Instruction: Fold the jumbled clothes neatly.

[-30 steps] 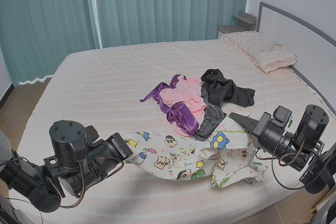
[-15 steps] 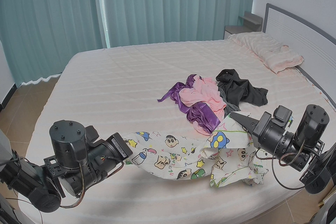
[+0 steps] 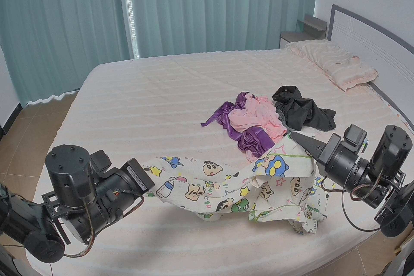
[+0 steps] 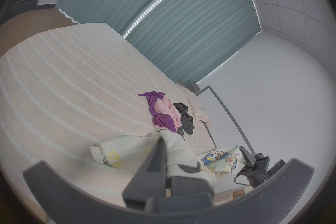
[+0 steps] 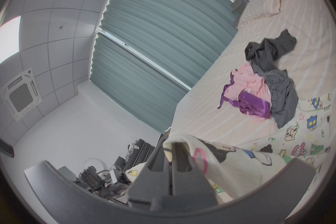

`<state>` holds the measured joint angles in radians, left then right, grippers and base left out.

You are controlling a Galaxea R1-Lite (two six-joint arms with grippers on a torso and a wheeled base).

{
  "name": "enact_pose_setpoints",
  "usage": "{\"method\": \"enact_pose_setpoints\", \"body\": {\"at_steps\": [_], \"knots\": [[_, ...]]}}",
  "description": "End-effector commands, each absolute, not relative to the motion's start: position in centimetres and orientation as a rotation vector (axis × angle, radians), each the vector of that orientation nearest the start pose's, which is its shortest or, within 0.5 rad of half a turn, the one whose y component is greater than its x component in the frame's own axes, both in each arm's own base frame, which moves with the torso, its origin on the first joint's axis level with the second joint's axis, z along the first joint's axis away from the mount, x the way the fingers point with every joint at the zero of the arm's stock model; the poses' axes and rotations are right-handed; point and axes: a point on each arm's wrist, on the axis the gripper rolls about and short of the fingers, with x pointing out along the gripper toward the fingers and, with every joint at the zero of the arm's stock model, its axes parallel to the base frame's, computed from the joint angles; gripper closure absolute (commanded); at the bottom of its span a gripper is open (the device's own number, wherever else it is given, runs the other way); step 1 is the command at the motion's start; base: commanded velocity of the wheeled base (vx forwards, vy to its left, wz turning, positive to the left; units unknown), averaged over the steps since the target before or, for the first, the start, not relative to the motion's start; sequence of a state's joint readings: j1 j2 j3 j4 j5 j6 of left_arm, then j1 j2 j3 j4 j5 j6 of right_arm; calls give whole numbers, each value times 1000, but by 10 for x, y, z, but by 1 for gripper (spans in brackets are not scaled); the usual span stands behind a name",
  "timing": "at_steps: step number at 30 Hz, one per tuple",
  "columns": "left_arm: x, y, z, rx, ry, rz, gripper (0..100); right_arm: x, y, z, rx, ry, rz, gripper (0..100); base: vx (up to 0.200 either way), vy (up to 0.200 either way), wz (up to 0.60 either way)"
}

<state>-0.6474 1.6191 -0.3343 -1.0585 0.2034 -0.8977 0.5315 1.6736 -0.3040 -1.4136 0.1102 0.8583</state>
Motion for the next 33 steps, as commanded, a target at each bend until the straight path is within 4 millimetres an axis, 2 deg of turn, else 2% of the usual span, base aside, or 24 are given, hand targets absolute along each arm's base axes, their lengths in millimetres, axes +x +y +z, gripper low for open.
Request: {"method": "enact_pose_setpoints", "body": {"at_steps": [1,8,10,16,18,19,21,33], "knots": [[177,-132,143,-782,360,-346,100,192,117,165,835,161,658,100,-200,0,0],[160,-121,160,-773,317,-379,100,165,104,191,820,62,719,100,-200,0,0],[150,-113,169,-752,295,-390,100,147,96,207,799,5,765,100,-200,0,0],[125,-98,190,-757,204,-462,100,117,81,228,769,-59,875,100,0,0,0],[122,-97,191,-754,201,-466,100,115,80,229,766,-60,876,100,0,0,0],[112,-91,196,-734,196,-483,100,110,77,234,762,-72,882,100,0,0,0],[104,-86,199,-724,191,-500,100,106,74,241,762,-95,900,100,0,0,0],[92,-76,209,-693,124,-521,100,103,73,258,753,-142,962,100,0,0,0]]}}
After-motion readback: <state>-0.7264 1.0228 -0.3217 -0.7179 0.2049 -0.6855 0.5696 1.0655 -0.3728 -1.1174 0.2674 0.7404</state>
